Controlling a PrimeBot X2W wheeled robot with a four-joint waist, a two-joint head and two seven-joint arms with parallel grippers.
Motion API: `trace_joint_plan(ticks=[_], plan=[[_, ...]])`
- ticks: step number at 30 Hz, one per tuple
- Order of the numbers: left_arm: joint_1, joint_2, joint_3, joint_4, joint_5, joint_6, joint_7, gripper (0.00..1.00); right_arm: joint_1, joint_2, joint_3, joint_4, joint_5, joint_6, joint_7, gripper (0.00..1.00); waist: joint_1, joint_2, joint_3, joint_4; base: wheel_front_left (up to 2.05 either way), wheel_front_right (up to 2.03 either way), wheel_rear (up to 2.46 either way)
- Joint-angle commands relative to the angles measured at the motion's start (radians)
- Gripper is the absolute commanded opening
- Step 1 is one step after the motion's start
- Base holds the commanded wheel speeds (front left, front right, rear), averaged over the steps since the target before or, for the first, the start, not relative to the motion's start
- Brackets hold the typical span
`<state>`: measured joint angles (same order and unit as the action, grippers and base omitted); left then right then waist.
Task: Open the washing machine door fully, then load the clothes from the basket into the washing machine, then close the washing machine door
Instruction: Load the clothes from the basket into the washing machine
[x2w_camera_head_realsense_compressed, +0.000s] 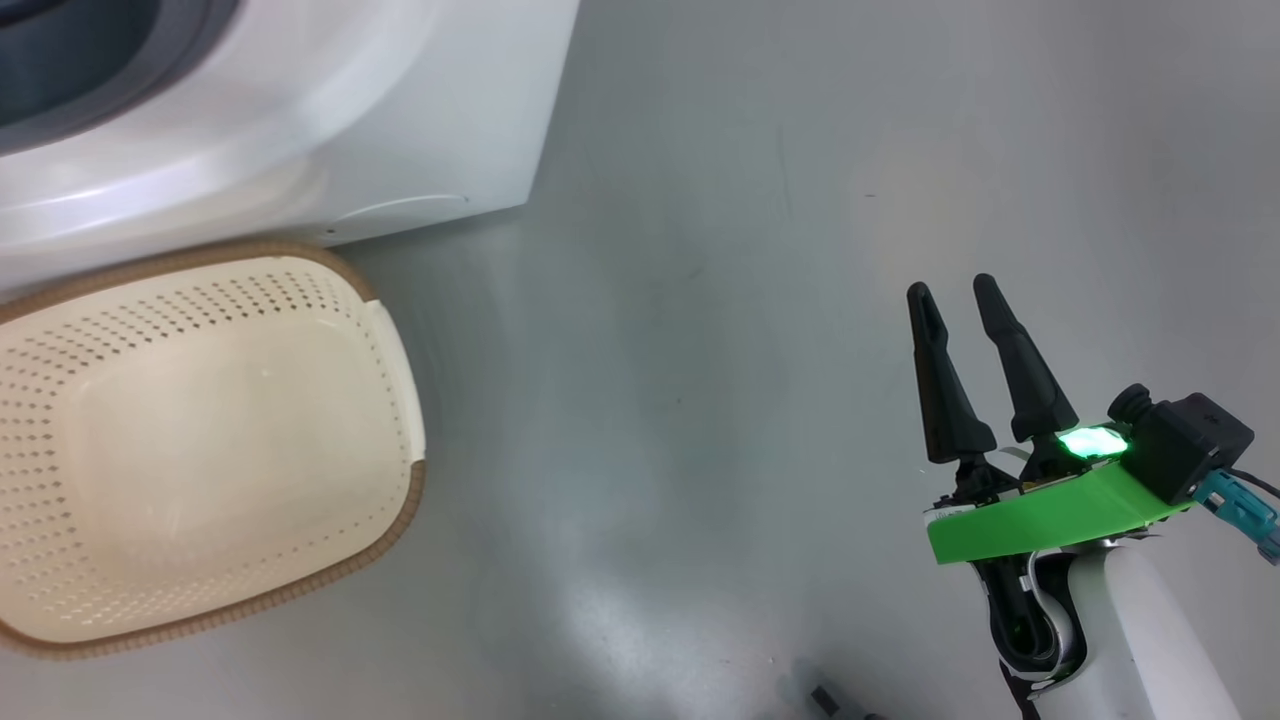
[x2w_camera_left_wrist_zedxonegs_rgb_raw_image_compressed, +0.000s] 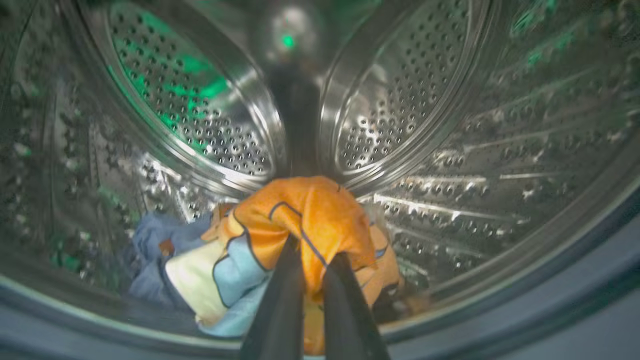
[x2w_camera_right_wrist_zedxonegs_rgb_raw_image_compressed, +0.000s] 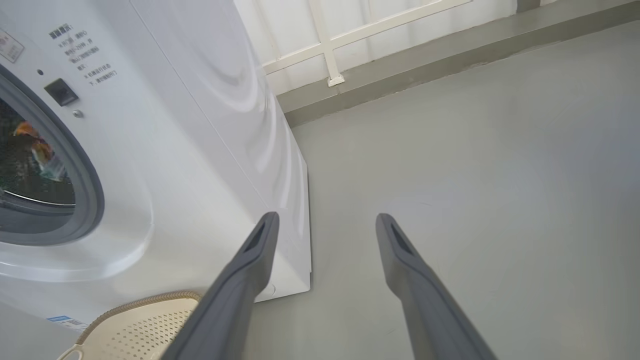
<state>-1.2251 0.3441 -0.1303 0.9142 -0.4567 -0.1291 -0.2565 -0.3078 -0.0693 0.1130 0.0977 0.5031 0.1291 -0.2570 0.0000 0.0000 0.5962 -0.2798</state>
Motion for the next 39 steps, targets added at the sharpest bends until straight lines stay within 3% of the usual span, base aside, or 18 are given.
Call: trace_joint_plan(ticks=[1,9,11,12,13,24,34,39], plan=[[-0.035,0.056,0.015,-0.029,0.02,-0.002,-0.005,0.0,0.025,-0.003,0.018,-0.023,0.006,0.002,-0.005,1.0,0.0,0.0,0.008,-0.008,0.0,0.0,0.0],[-0.094,0.036,-0.076,0.169,0.069,-0.002,-0.005,0.03,0.024,0.003,0.02,-0.022,0.004,0.002,-0.005,1.0,0.0,0.0,0.016,-0.017,0.0,0.0,0.0],[-0.112,0.028,-0.097,0.212,0.06,-0.002,0.005,0.46,0.023,0.005,0.018,-0.022,0.003,0.002,-0.005,1.0,0.0,0.0,0.018,-0.016,0.0,0.0,0.0],[-0.121,0.028,-0.113,0.223,0.061,-0.002,0.005,0.86,0.023,0.005,0.017,-0.022,0.003,0.002,-0.005,1.0,0.0,0.0,0.018,-0.014,0.0,0.0,0.0],[-0.127,0.027,-0.122,0.232,0.056,-0.002,0.004,1.0,0.023,0.006,0.015,-0.022,0.003,0.002,-0.005,1.0,0.0,0.0,0.018,-0.012,0.0,0.0,0.0],[-0.112,0.018,-0.16,0.263,-0.045,-0.002,-0.004,1.0,0.018,0.0,0.011,-0.017,-0.001,0.002,-0.005,1.0,0.0,0.0,0.002,0.018,0.0,0.0,0.0],[0.037,0.01,-0.139,0.119,-0.087,-0.002,-0.005,1.0,0.028,-0.021,0.004,-0.014,-0.005,0.002,-0.005,1.0,0.0,0.0,-0.046,0.049,0.0,0.0,0.0],[0.159,-0.005,-0.077,0.026,-0.078,-0.002,-0.005,1.0,0.049,-0.041,0.002,-0.006,-0.005,0.002,-0.005,1.0,0.0,0.0,-0.099,0.075,0.0,0.0,0.0]])
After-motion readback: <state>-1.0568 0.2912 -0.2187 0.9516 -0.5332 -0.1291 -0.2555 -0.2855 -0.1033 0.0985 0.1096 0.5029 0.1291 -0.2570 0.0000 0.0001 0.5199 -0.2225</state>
